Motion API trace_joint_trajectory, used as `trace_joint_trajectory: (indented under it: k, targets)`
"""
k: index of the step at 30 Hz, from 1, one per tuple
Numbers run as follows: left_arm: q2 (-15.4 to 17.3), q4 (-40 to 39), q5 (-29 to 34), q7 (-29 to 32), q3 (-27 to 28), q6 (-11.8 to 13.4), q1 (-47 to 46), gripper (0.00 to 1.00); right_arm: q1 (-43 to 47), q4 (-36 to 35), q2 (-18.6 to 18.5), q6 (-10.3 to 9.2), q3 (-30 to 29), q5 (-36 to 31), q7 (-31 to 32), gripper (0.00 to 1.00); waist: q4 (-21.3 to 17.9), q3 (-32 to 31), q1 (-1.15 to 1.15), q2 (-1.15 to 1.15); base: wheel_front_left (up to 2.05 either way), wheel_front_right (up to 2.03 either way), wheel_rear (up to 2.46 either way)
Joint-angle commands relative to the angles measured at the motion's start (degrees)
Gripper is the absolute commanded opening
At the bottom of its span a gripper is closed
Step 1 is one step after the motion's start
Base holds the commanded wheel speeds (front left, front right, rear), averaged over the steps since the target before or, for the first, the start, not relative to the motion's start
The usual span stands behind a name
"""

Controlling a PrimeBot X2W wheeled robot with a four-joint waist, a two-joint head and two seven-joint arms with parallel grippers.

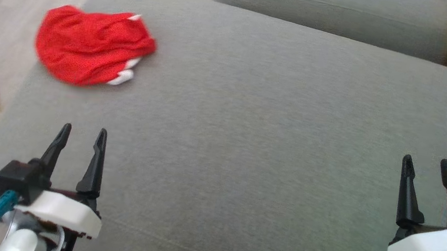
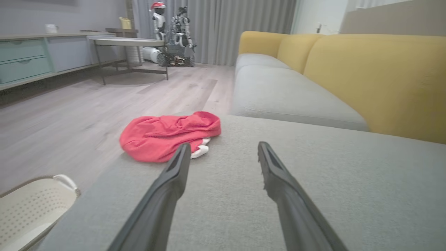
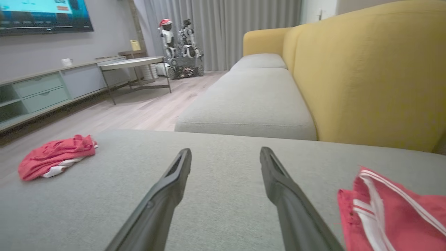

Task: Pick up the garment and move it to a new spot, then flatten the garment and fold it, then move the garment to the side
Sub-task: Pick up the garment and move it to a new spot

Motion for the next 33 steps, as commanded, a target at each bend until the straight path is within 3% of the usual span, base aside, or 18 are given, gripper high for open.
trace_joint_trajectory:
  k: [1, 7, 15, 26, 33]
  targets:
    - [0.69, -1.40, -0.62, -0.72, 2.61, 0.12, -3.27, 1.00, -0.76, -2.63, -0.32, -0.04, 1.60, -0.23, 0.31, 1.00, 5.01, 0.00, 0.00, 0.00, 0.00, 0.00, 0.00]
    - [0.54, -1.61, -0.75, -0.96, 3.39, 0.55, -2.85, 1.00, -0.72, -3.75, -0.32, -0.04, 2.94, -0.37, 0.83, 1.00, 9.89, -0.27, 0.00, 0.00, 0.00, 0.00, 0.00]
    - [0.28, -1.87, -0.90, -1.12, 3.85, 0.54, -2.45, 1.00, -0.63, -3.99, -0.32, -0.04, 3.85, -0.37, 1.17, 1.00, 12.28, -0.34, 0.00, 0.00, 0.00, 0.00, 0.00]
    - [-0.31, -1.73, -0.92, -1.22, 4.39, 0.16, -3.62, 1.00, -1.64, -4.72, -0.32, -0.04, 4.24, -0.98, 2.03, 1.00, 11.61, 1.61, 0.00, 0.00, 0.00, 0.00, 0.00]
    - [-1.49, -1.07, -1.31, -1.25, 6.03, -1.22, -10.31, 1.00, -4.71, -6.64, -0.32, -0.04, 5.45, -2.14, 4.01, 1.00, 8.29, 7.63, 0.00, 0.00, 0.00, 0.00, 0.00]
